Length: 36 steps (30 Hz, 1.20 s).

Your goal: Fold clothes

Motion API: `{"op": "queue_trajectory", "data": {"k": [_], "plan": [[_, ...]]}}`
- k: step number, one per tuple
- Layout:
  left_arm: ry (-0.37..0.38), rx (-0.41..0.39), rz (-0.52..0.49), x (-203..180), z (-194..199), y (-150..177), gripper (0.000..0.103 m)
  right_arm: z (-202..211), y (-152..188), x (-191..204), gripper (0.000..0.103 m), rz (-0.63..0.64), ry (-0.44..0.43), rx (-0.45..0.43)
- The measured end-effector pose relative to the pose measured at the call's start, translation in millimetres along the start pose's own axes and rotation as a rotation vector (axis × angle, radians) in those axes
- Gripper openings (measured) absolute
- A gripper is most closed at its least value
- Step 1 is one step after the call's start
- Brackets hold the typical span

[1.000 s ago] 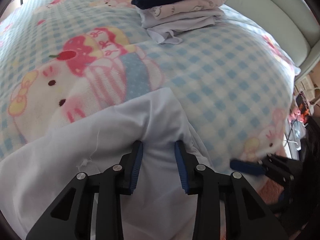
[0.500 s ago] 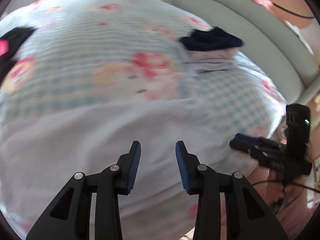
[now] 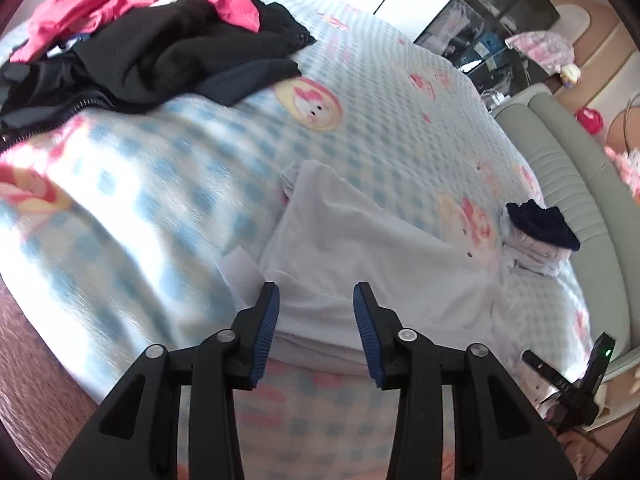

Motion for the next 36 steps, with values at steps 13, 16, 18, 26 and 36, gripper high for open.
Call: {"op": "queue_trajectory", "data": {"k": [13, 16, 18, 26, 36], "plan": [[0.006, 0.047, -0.080, 8, -5, 11, 0.046, -8, 3, 6, 0.053, -0.034, 0.090, 0.024], [-0.102, 0.099, -0.129, 11, -16, 12, 0.047, -11, 3, 8, 0.053, -0.015, 0.103, 0.047], [-0.070, 0.096, -0.072, 20, -15, 9, 0.048, -14, 9, 4, 0.053, 0.005, 0.159, 0.079], [-0.092, -0.001, -0.030, 37, 2, -4, 0.047, 11, -3, -11, 0.053, -0.033, 0.182, 0.036], [-0.081, -0.034, -0.127, 21, 11, -12, 0.047, 0, -21, 24, 0.054, 0.044, 0.149, 0.032]]}}
Point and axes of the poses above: each gripper's, at about its wrist camera, not at the fingertips, and z roughly against the way its jaws point, x to its left, y to its underside, the point moved 5 cm from there along -z, roughly the way its jaws point, and after that the axes turned 2 degrees about y, right-handed, at the moved point
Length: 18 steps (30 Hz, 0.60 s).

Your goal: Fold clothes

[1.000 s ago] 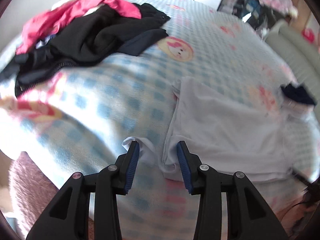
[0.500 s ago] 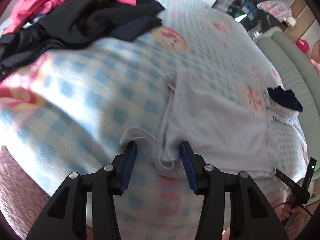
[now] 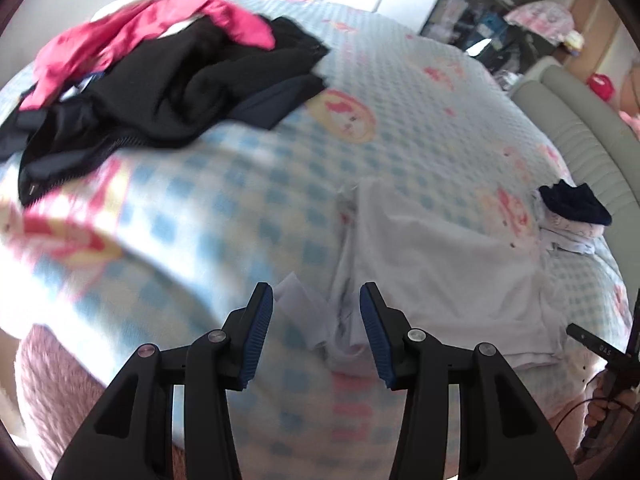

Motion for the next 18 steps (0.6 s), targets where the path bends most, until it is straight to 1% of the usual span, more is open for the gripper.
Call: {"op": "queue_trajectory", "data": {"k": [3, 4, 6, 8, 11, 14, 16, 18], "plan": [[-0.026, -0.036, -0.067, -13, 1, -18, 0.047, 9, -15, 13, 0.054, 0.069, 0.055, -0.051], [-0.017, -0.046, -0.078, -17, 1, -24, 0.047, 12, -21, 17, 0.054, 0.083, 0.057, -0.063], [0.041, -0.059, -0.081, -28, -3, -39, 0.047, 18, -32, 24, 0.054, 0.091, 0.028, -0.081], [0.075, -0.055, -0.101, -40, -18, -51, 0.047, 16, -42, 30, 0.054, 0.091, -0.006, -0.082], [0.030, -0.029, -0.116, -46, -44, -61, 0.047, -10, -56, 36, 0.053, 0.060, -0.022, -0.042], [-0.025, 0.002, -0.079, -35, -66, -68, 0.047, -28, -62, 34, 0.053, 0.033, -0.002, -0.030], [-0.067, 0.024, -0.057, -23, -75, -68, 0.049, -41, -61, 30, 0.053, 0.036, 0.039, -0.007], [-0.046, 0.029, -0.022, -13, -76, -66, 0.049, -53, -56, 22, 0.053, 0.038, 0.101, 0.017]]}}
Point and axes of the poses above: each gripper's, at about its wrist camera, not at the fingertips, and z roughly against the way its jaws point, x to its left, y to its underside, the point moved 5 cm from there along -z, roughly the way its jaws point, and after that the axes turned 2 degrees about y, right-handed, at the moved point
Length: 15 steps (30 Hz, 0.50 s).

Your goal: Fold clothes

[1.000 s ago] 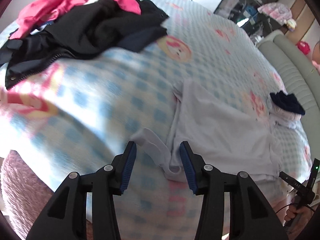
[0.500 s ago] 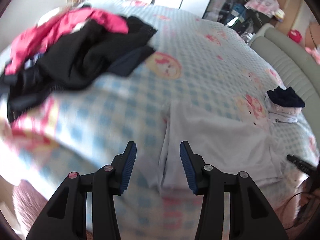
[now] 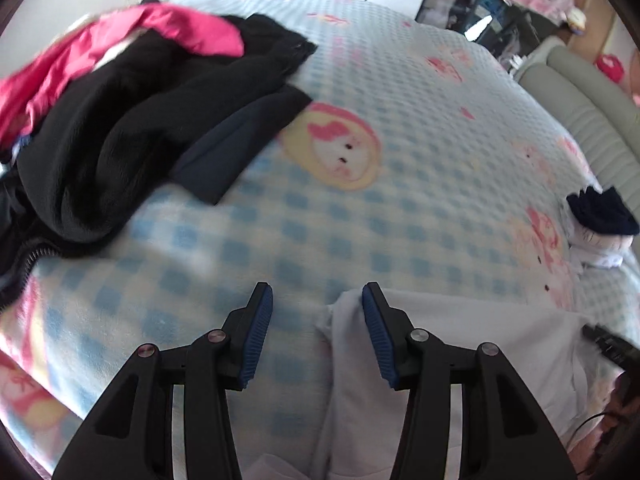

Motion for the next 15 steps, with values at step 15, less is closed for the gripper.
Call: {"op": "queue_trajectory", "data": {"k": [15], "plan": [[0.243, -0.112, -0.160, -73, 68, 33, 0.048, 35, 44, -26, 0.054, -0.085, -0.183, -0.008]]}}
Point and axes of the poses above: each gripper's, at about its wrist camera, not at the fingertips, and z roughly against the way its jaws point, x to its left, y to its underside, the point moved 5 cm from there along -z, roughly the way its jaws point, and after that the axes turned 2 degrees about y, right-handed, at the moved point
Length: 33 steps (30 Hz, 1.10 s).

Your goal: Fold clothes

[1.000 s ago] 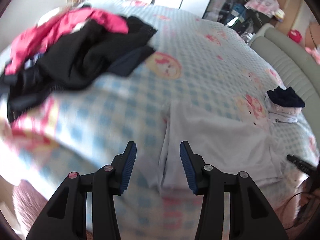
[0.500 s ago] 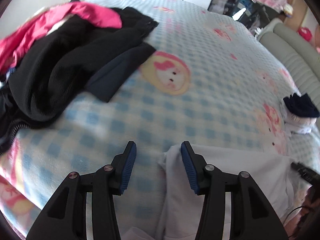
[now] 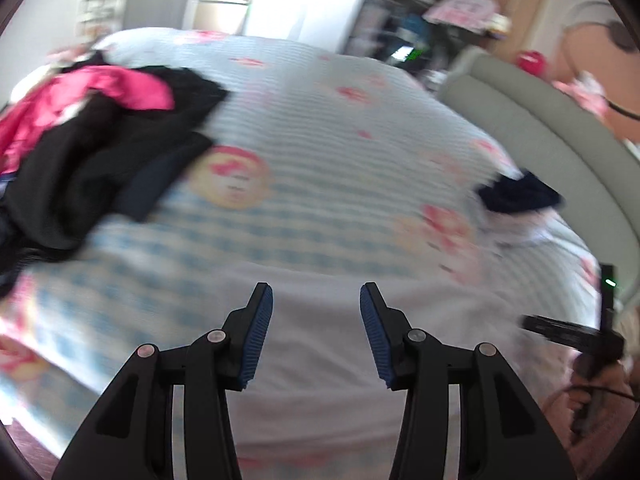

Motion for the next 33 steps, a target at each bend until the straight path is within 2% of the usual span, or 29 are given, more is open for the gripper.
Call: {"op": "queue_trajectory", "data": {"k": [4, 8, 10, 13, 19, 22, 25, 26, 27, 29, 31, 33], "plan": [[0.026, 0.107, -0.007, -17, -27, 29, 0.048, -9, 22, 1, 0.054, -0.059, -0.113, 0.054], [-0.071, 0.209, -0.033, -10, -42, 55, 0.046, -12, 35, -7, 0.054, -0.073, -0.082, 0.061], [-0.085, 0.207, -0.038, -8, -35, 55, 0.046, -13, 38, -17, 0.053, -0.119, -0.083, 0.070], [-0.058, 0.204, 0.009, -5, -24, 51, 0.047, -9, 39, -24, 0.054, -0.146, -0.097, 0.063], [-0.090, 0.221, 0.036, -7, -19, 57, 0.047, -21, 43, -13, 0.059, -0.135, -0.206, 0.093], [-0.072, 0.224, 0.031, -13, -18, 55, 0.047, -36, 45, -16, 0.060, -0.164, -0.244, 0.125], [-0.034, 0.210, 0.033, -21, -13, 52, 0.047, -36, 45, -19, 0.062, -0.189, -0.290, 0.132], [-0.003, 0.197, 0.037, -25, -11, 49, 0.047, -34, 44, -19, 0.060, -0.189, -0.299, 0.131], [0.013, 0.193, 0.030, -32, -12, 46, 0.047, -31, 44, -20, 0.052, -0.189, -0.301, 0.119], [0.043, 0.186, 0.015, -45, -15, 41, 0.045, -22, 42, -23, 0.047, -0.195, -0.299, 0.083], [0.063, 0.196, -0.060, -68, -24, 37, 0.045, -16, 42, -26, 0.048, -0.214, -0.321, 0.063], [0.093, 0.206, -0.093, -87, -34, 35, 0.045, -19, 44, -27, 0.048, -0.227, -0.337, 0.075]]}}
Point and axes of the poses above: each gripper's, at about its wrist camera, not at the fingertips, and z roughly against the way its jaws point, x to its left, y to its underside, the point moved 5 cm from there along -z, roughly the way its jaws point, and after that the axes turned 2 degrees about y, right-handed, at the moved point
